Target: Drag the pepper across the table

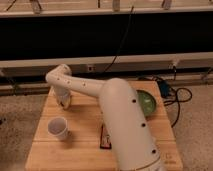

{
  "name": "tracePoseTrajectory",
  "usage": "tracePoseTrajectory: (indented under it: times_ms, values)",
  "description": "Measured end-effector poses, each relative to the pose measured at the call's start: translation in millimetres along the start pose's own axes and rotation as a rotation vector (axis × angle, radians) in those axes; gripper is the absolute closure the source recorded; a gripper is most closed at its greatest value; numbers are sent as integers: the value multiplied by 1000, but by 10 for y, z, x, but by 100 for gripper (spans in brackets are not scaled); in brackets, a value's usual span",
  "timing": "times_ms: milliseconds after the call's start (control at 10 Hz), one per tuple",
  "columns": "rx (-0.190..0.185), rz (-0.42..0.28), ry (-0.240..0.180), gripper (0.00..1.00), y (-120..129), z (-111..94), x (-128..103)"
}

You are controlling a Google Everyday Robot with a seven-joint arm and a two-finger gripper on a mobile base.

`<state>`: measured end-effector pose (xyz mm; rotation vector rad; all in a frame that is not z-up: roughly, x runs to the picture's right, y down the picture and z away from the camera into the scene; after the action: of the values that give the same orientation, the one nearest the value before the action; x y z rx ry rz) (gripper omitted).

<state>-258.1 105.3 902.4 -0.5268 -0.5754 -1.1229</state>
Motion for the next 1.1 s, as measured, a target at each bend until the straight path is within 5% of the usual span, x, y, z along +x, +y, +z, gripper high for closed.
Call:
tracePoseTrajectory:
  times_ms: [1100]
  values:
    - [20, 29, -8, 100, 6, -55, -5]
